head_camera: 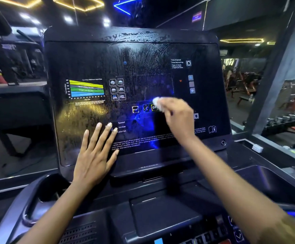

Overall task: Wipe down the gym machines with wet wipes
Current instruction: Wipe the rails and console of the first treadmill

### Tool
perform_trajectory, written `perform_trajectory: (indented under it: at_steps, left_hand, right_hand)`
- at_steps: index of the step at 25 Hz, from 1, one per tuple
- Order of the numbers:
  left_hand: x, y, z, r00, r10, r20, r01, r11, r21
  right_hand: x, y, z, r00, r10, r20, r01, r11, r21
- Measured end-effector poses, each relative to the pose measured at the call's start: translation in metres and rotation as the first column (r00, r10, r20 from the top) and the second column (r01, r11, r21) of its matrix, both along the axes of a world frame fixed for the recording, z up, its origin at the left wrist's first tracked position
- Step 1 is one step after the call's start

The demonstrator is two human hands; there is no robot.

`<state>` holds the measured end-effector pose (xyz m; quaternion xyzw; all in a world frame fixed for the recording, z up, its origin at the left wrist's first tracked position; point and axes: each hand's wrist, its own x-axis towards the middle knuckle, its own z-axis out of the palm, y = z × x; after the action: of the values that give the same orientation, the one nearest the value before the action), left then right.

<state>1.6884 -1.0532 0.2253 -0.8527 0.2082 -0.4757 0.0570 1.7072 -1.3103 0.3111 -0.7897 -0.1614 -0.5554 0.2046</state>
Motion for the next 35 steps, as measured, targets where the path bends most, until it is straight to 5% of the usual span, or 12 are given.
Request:
perform_trajectory:
  at_steps: [2,5,9,14,16,20,23,25,28,32,35]
  left_hand:
    - [-0.001,0.001,0.000,1.000,0.001,-0.001,-0.001,1.000,0.004]
    - [0.000,0.001,0.000,1.000,0.004,-0.005,-0.004,1.000,0.011]
    - [-0.001,0.002,-0.001,1.000,0.003,-0.005,-0.003,1.000,0.008]
    - [0.000,0.002,0.000,1.000,0.008,0.002,-0.008,1.000,0.014]
    - [0.000,0.002,0.001,1.000,0.003,-0.009,-0.003,1.000,0.010]
    - [0.000,0.006,0.005,0.998,-0.050,-0.034,0.048,0.998,-0.049]
    - [0.005,0.020,0.019,1.000,-0.021,-0.009,0.020,0.995,-0.096]
    - [0.010,0.030,0.027,1.000,0.030,0.002,-0.029,0.993,-0.112]
    - [0.013,0.035,0.027,0.998,0.067,0.014,-0.065,0.993,-0.102]
    - [0.014,0.034,0.025,0.996,0.079,0.028,-0.076,0.993,-0.093]
    - [0.013,0.035,0.025,0.996,0.087,0.023,-0.084,0.992,-0.093]
  right_hand:
    - [0.028,-0.013,0.035,0.992,-0.116,-0.049,0.122,0.984,0.132]
    - [0.043,-0.002,0.041,0.980,-0.197,-0.027,0.199,0.972,0.125]
    - [0.007,0.041,-0.011,0.995,-0.046,0.093,0.061,0.986,-0.157]
    - [-0.041,0.054,-0.088,0.982,0.171,-0.081,-0.189,0.896,-0.402]
    - [-0.032,0.044,-0.061,0.979,0.201,-0.026,-0.199,0.930,-0.309]
    - [0.026,0.008,0.038,0.997,-0.056,0.050,0.052,0.996,0.067]
    - [0.052,0.006,0.069,0.990,-0.137,-0.040,0.141,0.983,0.116]
    - [0.050,0.021,0.064,0.986,-0.157,0.049,0.155,0.987,0.043]
    - [0.032,0.047,0.023,0.988,-0.059,0.145,0.086,0.979,-0.184]
    - [-0.009,0.068,-0.054,0.987,0.157,0.037,-0.129,0.904,-0.407]
    - [-0.011,0.065,-0.042,0.959,0.283,-0.024,-0.274,0.902,-0.333]
